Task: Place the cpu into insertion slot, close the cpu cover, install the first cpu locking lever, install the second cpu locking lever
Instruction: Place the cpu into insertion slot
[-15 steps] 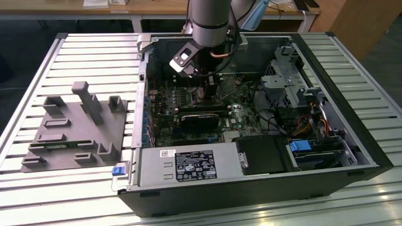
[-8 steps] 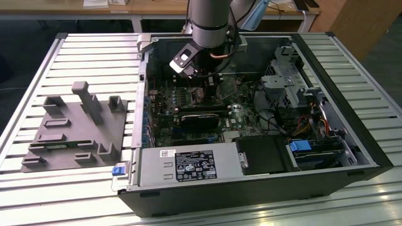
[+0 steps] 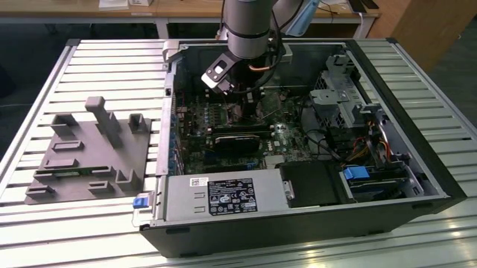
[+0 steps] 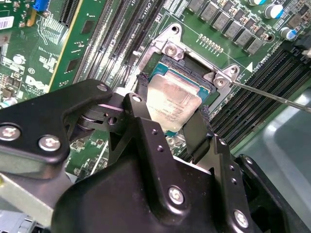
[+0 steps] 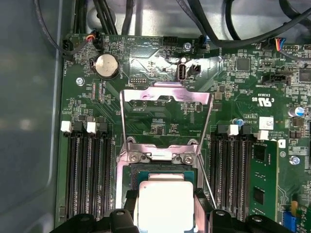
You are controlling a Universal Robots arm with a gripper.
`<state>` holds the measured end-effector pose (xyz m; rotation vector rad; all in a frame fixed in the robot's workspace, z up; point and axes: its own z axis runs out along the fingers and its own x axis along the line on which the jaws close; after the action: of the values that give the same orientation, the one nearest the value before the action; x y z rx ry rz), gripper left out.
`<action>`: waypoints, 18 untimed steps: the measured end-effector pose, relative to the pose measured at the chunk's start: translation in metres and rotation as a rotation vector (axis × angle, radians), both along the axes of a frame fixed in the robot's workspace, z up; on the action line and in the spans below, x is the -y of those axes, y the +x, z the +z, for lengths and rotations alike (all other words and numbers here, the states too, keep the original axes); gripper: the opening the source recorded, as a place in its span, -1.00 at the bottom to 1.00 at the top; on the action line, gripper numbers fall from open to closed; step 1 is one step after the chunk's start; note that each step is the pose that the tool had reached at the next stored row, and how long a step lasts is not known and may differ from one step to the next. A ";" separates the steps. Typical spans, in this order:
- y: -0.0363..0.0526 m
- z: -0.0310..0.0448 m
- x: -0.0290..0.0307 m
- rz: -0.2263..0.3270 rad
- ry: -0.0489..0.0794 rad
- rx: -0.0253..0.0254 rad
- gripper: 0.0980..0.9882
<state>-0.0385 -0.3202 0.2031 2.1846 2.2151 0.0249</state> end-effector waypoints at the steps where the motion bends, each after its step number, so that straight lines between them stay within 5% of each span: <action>1: 0.0000 -0.0005 -0.0004 -0.001 0.000 0.0000 -0.01; 18: 0.0000 -0.0097 -0.0039 -0.008 0.000 0.0000 -0.01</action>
<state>-0.0385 -0.3163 0.1934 2.1937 2.2060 0.0246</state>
